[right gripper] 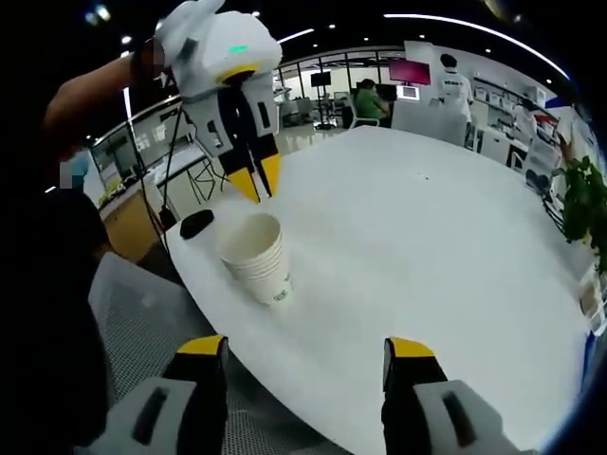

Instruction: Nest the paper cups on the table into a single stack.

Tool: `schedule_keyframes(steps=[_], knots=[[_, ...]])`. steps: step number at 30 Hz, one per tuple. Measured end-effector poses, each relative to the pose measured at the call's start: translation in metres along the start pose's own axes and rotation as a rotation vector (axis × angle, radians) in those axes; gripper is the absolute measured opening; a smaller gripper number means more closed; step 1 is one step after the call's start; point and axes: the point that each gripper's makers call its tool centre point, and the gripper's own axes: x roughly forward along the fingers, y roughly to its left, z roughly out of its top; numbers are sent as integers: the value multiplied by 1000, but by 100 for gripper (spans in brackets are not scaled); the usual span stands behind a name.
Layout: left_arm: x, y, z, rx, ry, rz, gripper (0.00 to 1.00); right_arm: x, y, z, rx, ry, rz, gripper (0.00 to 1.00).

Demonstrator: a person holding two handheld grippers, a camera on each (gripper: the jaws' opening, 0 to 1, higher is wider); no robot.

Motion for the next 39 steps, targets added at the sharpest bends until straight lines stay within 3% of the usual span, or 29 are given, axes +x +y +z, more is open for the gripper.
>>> schedule_keyframes(steps=[8,10,19,22,29,39], knots=[[-8,6,0,-77,-119,44,19,5,3,7,-11,-2,8,66],[-8,7,-7,-111,-148,51,22,10,5,11,-19,-2,16,66],[-16,-7,-19,-249,-292,91,41,27,12,28,-64,-16,54,65],[-14,-10,-25,-269,-313,93,47,35,14,34,-92,-15,66,65],[7,-35,-28,-287,-348,79,55,54,24,38,-187,13,115,64],[51,-51,-6,-321,-403,80,58,85,39,30,-329,94,167,59]])
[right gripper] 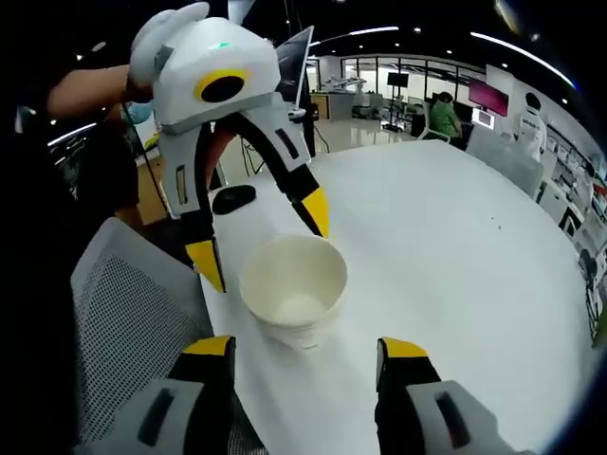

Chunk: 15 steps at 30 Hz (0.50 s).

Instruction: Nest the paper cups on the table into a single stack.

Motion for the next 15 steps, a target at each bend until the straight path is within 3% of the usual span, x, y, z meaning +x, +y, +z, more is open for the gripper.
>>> schedule_keyframes(steps=[6,11,13,15], knots=[[16,0,1,-24,-28,26,58,12,-6,9,-31,-13,2,52],[15,8,7,-45,-69,51,45,19,0,13,-63,-7,32,48],[16,11,8,-51,-80,37,45,21,6,13,-86,1,60,44],[16,6,10,-35,-77,33,44,21,5,12,-120,17,36,44]])
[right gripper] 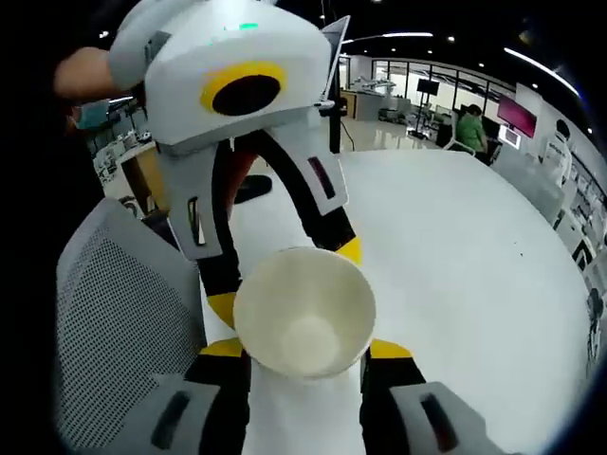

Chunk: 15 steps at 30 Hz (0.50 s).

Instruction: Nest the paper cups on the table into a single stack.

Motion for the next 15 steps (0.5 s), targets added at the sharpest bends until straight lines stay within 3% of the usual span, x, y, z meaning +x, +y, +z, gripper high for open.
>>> schedule_keyframes(steps=[9,15], knots=[[-8,10,4,-4,-15,-11,42,-3,-14,9,-3,-10,27,42],[-11,47,8,7,-20,15,42,-4,-42,24,-34,-13,5,42]])
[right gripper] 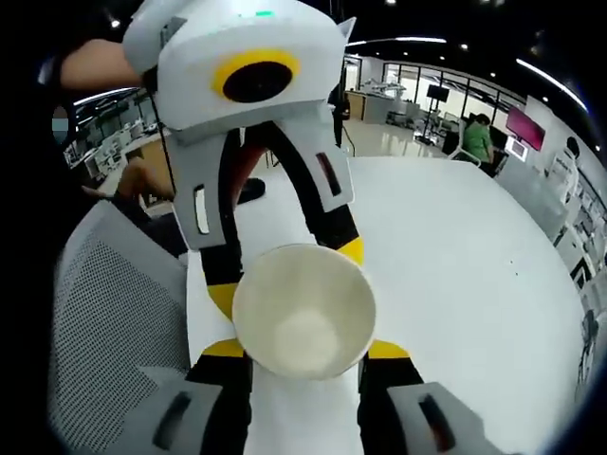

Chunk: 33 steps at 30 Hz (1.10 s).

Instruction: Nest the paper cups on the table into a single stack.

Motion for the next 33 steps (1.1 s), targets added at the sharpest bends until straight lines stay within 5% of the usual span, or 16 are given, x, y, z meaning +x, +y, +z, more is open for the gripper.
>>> schedule_keyframes(steps=[18,33], knots=[[-6,77,-3,-25,0,58,42,21,-71,27,-43,14,7,42],[16,115,-14,-86,-6,48,42,46,-107,20,-35,59,46,42]])
